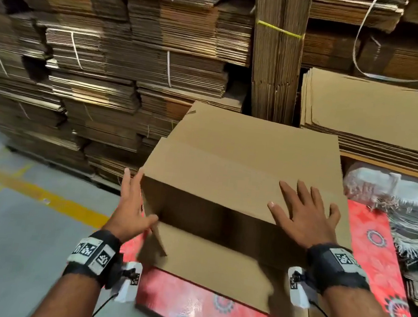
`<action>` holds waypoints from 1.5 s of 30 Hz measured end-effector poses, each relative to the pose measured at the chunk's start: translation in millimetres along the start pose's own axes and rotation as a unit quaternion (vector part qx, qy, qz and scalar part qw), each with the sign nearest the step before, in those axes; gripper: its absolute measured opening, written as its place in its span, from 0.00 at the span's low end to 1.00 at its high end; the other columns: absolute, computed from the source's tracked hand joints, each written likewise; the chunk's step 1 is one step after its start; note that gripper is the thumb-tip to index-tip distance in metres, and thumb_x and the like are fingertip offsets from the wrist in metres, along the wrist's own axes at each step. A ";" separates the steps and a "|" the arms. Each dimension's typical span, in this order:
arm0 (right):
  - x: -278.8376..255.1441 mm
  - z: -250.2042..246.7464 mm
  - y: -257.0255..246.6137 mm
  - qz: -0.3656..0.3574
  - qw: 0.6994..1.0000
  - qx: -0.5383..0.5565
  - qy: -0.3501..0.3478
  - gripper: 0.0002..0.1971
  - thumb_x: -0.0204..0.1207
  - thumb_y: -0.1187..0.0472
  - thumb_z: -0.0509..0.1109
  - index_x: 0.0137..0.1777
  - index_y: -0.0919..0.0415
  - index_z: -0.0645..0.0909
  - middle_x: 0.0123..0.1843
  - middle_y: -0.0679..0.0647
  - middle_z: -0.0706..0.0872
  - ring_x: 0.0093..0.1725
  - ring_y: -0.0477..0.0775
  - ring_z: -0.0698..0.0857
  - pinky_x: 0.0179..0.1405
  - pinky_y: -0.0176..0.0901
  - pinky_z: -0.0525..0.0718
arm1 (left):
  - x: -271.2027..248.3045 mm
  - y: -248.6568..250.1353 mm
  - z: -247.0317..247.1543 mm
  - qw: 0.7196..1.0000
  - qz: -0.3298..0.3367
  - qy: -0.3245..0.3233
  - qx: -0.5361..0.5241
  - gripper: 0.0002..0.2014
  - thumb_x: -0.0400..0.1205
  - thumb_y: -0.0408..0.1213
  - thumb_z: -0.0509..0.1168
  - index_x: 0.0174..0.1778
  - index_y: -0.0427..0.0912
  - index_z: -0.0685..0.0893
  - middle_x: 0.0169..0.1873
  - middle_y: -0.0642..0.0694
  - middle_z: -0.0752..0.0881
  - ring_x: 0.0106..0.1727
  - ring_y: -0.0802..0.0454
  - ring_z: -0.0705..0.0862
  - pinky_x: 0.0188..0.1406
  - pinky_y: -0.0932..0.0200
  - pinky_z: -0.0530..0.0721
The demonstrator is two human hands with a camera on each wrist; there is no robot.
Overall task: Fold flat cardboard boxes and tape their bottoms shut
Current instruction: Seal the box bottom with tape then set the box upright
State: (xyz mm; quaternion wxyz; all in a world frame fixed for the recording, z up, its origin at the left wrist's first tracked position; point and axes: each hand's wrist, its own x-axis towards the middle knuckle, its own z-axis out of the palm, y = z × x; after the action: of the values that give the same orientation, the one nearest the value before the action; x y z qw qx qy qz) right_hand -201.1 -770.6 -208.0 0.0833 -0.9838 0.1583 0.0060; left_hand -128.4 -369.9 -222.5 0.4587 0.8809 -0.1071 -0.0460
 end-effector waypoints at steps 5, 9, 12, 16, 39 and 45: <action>-0.2 -0.6 -6.5 -0.008 1.000 0.003 0.003 0.37 0.75 0.20 0.39 0.85 0.26 0.47 0.92 0.43 0.50 0.90 0.54 0.49 0.82 0.75 0.49 | -27.2 -31.7 -48.6 0.962 -0.058 -0.110 -0.245 0.53 0.63 0.28 0.75 0.85 0.63 0.68 0.76 0.50 0.81 0.77 0.52 0.78 0.72 0.39 0.81; 2.3 6.2 -40.4 -0.034 0.999 0.012 -0.021 0.39 0.76 0.20 0.44 0.87 0.29 0.47 0.92 0.42 0.47 0.91 0.52 0.46 0.81 0.74 0.48 | -25.9 -60.5 -70.7 0.922 -0.136 -0.043 -0.360 0.42 0.73 0.10 0.57 0.77 0.56 0.79 0.57 0.45 0.91 0.45 0.50 0.90 0.40 0.58 0.89; 5.3 33.4 -86.6 -0.074 0.996 0.011 -0.048 0.37 0.81 0.25 0.48 0.88 0.32 0.46 0.92 0.43 0.44 0.91 0.52 0.43 0.81 0.72 0.47 | -21.9 -97.7 -70.9 0.869 -0.212 0.094 -0.438 0.29 0.81 0.16 0.52 0.68 0.49 0.83 0.46 0.48 0.92 0.43 0.53 0.87 0.35 0.67 0.87; 8.7 98.4 -147.1 -0.122 0.979 0.011 -0.164 0.38 0.84 0.33 0.57 0.90 0.37 0.45 0.93 0.48 0.40 0.91 0.56 0.43 0.84 0.67 0.53 | -19.9 -151.1 -55.9 0.838 -0.342 0.248 -0.345 0.04 0.85 0.32 0.63 0.54 0.40 0.80 0.46 0.43 0.82 0.41 0.53 0.85 0.28 0.63 0.86; -33.8 145.5 -191.4 0.033 0.999 -0.037 0.008 0.22 0.73 0.41 0.64 0.65 0.46 0.84 0.58 0.50 0.87 0.62 0.57 0.83 0.66 0.63 0.67 | 50.4 -114.3 -13.7 0.899 0.130 -0.173 0.382 0.37 0.83 0.63 0.47 0.85 0.47 0.67 0.80 0.45 0.75 0.84 0.46 0.68 0.82 0.28 0.51; -114.0 204.2 -177.9 0.037 0.986 -0.011 -0.161 0.35 0.78 0.33 0.54 0.85 0.42 0.67 0.86 0.52 0.70 0.83 0.59 0.70 0.74 0.64 0.69 | -4.0 -149.4 18.6 0.836 0.092 -0.322 0.435 0.34 0.83 0.67 0.39 0.77 0.55 0.72 0.81 0.46 0.73 0.77 0.44 0.74 0.62 0.41 0.76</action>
State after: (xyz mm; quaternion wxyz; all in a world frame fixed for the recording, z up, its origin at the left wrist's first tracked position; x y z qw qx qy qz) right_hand -250.7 -534.8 -376.2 0.0965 -0.9645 0.1788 0.1687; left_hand -113.8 -300.7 -355.5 -0.0306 0.9111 -0.3384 -0.2333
